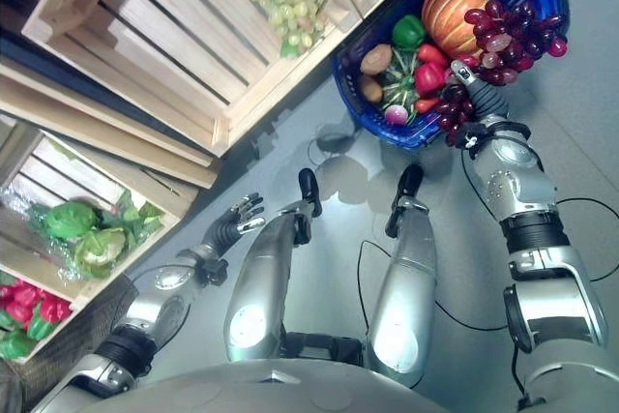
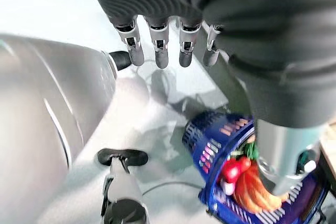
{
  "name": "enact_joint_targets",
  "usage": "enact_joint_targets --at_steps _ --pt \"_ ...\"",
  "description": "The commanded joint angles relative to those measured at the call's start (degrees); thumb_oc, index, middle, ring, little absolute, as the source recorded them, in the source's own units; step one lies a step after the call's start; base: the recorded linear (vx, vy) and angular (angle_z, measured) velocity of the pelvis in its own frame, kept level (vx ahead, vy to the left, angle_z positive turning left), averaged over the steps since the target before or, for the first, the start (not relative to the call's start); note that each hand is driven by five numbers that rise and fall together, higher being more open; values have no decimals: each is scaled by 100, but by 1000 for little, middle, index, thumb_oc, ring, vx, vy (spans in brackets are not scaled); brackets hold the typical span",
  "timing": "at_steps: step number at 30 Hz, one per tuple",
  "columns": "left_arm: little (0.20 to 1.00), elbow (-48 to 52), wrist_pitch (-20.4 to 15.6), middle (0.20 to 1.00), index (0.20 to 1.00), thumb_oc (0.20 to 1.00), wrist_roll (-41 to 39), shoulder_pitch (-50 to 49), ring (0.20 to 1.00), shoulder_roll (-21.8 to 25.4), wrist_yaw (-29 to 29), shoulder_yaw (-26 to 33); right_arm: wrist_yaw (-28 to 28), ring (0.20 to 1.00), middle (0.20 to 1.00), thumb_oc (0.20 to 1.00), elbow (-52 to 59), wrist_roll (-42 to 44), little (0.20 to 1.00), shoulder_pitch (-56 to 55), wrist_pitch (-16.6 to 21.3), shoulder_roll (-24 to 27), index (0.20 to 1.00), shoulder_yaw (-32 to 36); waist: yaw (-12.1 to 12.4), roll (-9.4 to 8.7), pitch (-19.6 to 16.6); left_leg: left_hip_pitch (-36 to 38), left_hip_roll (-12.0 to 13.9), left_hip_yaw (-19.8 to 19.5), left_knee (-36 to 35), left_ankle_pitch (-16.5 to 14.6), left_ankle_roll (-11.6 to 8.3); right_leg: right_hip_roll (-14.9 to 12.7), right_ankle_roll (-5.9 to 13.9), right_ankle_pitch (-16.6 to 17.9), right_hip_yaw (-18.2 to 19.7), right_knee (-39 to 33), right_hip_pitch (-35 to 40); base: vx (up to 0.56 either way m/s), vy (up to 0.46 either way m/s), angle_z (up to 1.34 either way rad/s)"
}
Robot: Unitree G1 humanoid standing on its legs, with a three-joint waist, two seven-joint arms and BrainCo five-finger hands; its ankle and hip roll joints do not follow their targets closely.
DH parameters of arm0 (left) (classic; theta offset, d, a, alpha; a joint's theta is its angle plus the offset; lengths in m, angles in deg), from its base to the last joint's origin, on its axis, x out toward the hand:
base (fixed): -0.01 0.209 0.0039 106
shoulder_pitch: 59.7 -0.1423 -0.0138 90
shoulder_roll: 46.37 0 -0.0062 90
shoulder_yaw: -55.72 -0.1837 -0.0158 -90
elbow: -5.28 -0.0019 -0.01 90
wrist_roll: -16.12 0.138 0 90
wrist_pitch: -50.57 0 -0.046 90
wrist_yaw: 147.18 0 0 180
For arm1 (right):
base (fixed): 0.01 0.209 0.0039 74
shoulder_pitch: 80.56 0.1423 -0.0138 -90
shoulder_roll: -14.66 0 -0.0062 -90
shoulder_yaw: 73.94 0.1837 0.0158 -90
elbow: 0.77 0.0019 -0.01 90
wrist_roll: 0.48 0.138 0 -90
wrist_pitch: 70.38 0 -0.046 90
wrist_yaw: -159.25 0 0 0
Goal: Pick up fruits and vegetables into the basket
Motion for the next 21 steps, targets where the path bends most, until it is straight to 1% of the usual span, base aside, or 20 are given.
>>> enact_joint_targets --at_steps 1,2,5,7,8,11,14,16,20,21 --pt "1000 338 -299 1000 1000 1000 -190 -388 1000 161 -98 -228 406 200 200 200 -90 267 200 403 41 477 200 121 52 440 -188 -242 166 -55 34 -229 -150 -173 351 -618 -157 525 -127 -16 -22 9" --pt "1000 372 -287 1000 1000 1000 -208 -390 1000 167 -110 -224 421 200 200 200 -168 279 200 450 13 491 200 106 67 463 -188 -300 157 -62 46 -222 -150 -181 341 -626 -156 555 -188 -7 -22 10" --pt "1000 483 -331 1000 1000 1000 -395 -465 1000 155 -71 -180 636 200 200 200 -731 248 200 746 -208 589 200 38 195 612 -188 -603 95 -130 51 -162 -136 -208 284 -674 -158 715 -520 3 -26 12" --pt "1000 541 -376 1000 1000 1000 -361 -486 1000 164 -79 -156 761 200 200 200 -923 192 200 866 -324 650 200 -6 235 652 -188 -698 78 -147 54 -153 -131 -220 268 -692 -159 758 -624 5 -23 12" --pt "1000 621 -412 1000 1000 1000 -349 -511 1000 204 -36 -148 871 200 200 200 -1153 144 200 1025 -427 711 200 -108 303 705 -188 -862 52 -192 65 -124 -123 -235 240 -704 -164 826 -789 6 -30 7" --pt "1000 761 -436 1000 1000 1000 -442 -570 1000 274 66 -149 981 200 200 200 -1564 78 200 1266 -614 836 200 -228 412 782 -188 -1097 -4 -285 84 -96 -97 -232 207 -732 -165 938 -1018 14 -40 9" --pt "1000 890 -437 1000 1000 1000 -449 -624 1000 340 114 -168 1099 200 200 200 -1985 4 200 1410 -675 912 200 -264 514 824 -188 -1323 -43 -386 125 -88 -55 -215 177 -762 -170 1030 -1215 26 -51 16" --pt "1000 984 -419 1000 1000 1000 -440 -639 1000 376 98 -174 1058 200 200 200 -2103 109 200 1457 -709 928 200 -262 564 834 -188 -1453 -48 -437 147 -82 -27 -207 167 -773 -172 1074 -1330 20 -66 10" --pt "1000 1094 -468 1000 1000 1000 -459 -676 1000 429 98 -203 923 200 200 200 -2332 458 200 1468 -644 927 200 -109 634 843 -188 -1662 -82 -538 207 -103 24 -195 177 -745 -174 1082 -1508 20 -36 10" --pt "1000 1127 -472 1000 1000 1000 -466 -673 1000 455 94 -220 815 200 200 200 -2390 472 200 1467 -619 927 200 -50 639 841 -188 -1718 -85 -557 235 -112 32 -191 179 -738 -167 1089 -1551 16 -13 8"
